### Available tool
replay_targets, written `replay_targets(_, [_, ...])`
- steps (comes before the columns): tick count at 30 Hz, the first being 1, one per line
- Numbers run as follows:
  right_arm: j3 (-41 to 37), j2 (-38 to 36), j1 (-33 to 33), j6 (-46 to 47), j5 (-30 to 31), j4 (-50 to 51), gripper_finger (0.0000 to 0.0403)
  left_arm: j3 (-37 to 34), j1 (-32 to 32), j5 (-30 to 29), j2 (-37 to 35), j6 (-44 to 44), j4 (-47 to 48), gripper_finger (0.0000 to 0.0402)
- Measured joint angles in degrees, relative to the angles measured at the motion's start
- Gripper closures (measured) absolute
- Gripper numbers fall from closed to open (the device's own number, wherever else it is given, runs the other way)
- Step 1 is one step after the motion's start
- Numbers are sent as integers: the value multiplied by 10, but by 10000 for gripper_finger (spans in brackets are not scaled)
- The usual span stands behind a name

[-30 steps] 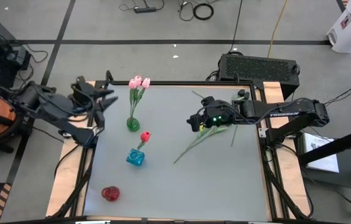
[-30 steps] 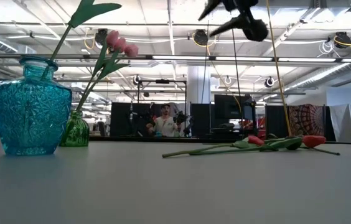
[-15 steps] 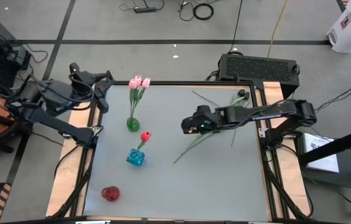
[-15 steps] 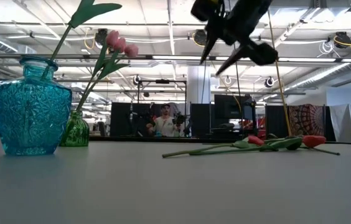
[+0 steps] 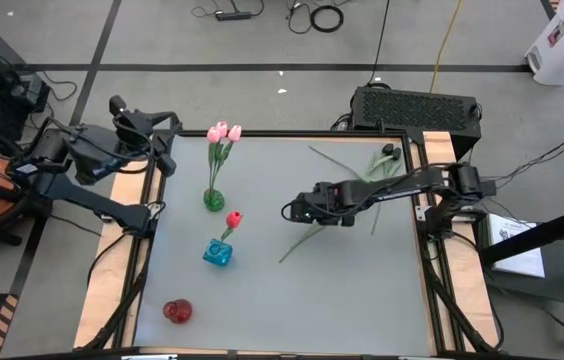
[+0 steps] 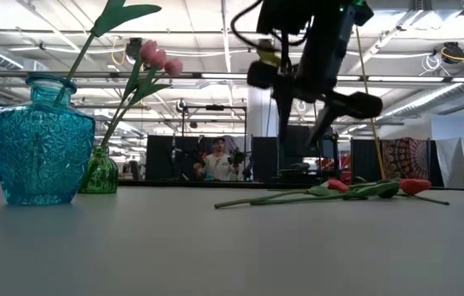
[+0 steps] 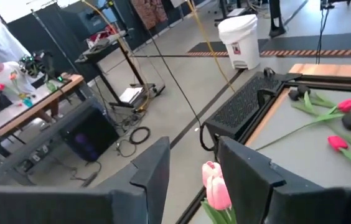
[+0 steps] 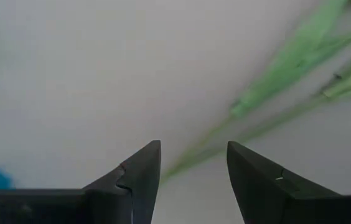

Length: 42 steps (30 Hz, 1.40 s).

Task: Sort flowers into vase by color
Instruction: Put the left red flower into the blue vase

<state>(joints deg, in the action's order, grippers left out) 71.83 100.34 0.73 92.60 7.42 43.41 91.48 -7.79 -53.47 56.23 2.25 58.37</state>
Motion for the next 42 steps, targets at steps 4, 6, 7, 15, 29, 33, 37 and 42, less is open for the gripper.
replay_targets(4, [0,14,0,20,-5,9,227,0,0,0,0,17,0,256])
replay_targets(6, [0,18,0,33,-5,13,227,0,0,0,0,17,0,256])
replay_targets(7, [0,19,0,38,-4,20,227,0,0,0,0,17,0,256])
replay_targets(15, [0,31,-14,48,-3,69,227,0,0,0,0,15,0,256])
replay_targets(29, [-1,47,-66,25,2,71,227,0,0,8,0,12,-5,256])
replay_targets(33, [-4,47,-72,25,2,74,227,0,0,8,0,12,-5,256])
replay_targets(37, [-4,47,-65,41,-5,67,227,0,0,8,0,12,-5,256])
replay_targets(42, [-4,47,-50,63,-13,65,227,0,0,8,0,12,-5,256])
